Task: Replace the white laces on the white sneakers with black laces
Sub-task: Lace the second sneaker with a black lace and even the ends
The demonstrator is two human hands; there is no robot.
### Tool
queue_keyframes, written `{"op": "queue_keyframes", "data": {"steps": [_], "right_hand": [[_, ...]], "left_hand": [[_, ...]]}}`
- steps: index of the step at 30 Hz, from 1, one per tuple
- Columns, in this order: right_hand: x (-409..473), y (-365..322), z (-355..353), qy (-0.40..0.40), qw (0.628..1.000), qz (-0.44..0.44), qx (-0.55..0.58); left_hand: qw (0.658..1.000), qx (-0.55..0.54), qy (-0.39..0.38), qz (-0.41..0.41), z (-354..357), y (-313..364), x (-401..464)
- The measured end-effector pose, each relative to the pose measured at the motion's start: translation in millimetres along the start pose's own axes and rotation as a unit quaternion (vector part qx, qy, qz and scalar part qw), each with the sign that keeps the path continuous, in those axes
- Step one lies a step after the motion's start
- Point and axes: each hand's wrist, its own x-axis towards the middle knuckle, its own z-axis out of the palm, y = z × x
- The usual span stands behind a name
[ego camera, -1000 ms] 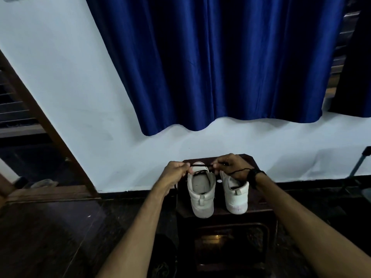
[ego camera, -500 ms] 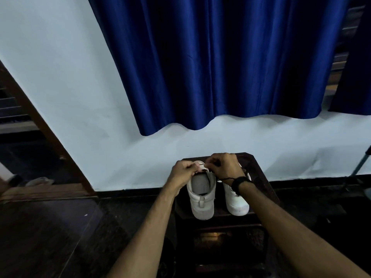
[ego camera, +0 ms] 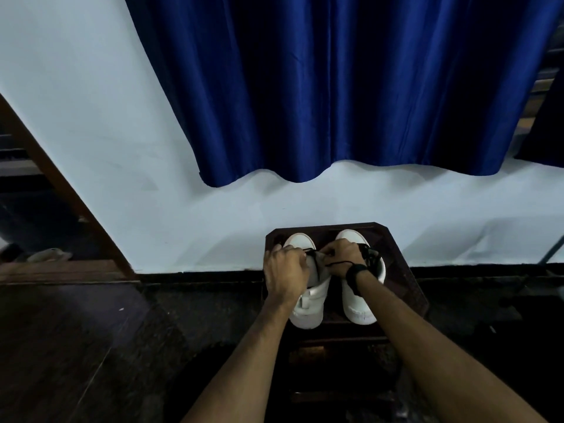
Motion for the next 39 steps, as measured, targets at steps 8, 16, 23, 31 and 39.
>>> {"op": "queue_keyframes", "data": {"steps": [8, 16, 23, 31, 39], "right_hand": [[6.7, 14.2, -0.8, -0.042, 0.998, 0.017, 0.050], [13.5, 25.4, 9.4, -0.048, 0.986, 0.039, 0.157], [5.6, 5.5, 10.4, 0.042, 0.988, 0.123, 0.087], [0.3, -4.5, 14.1, 0.068, 0.990, 0.116, 0.030], [-1.2, -5.9, 12.7, 0.059, 0.994, 0.091, 0.013]], "left_hand": [[0.999, 0.010, 0.014, 0.026, 9.5, 1.5, 2.5], [0.999, 0.031, 0.005, 0.033, 15.8, 8.0, 7.5], [1.000, 0.016, 0.014, 0.007, 14.5, 5.0, 3.3], [1.000, 0.022, 0.007, -0.017, 15.2, 4.4, 1.9], [1.000, 0.013, 0.013, -0.006, 20.6, 1.4, 3.0]]}}
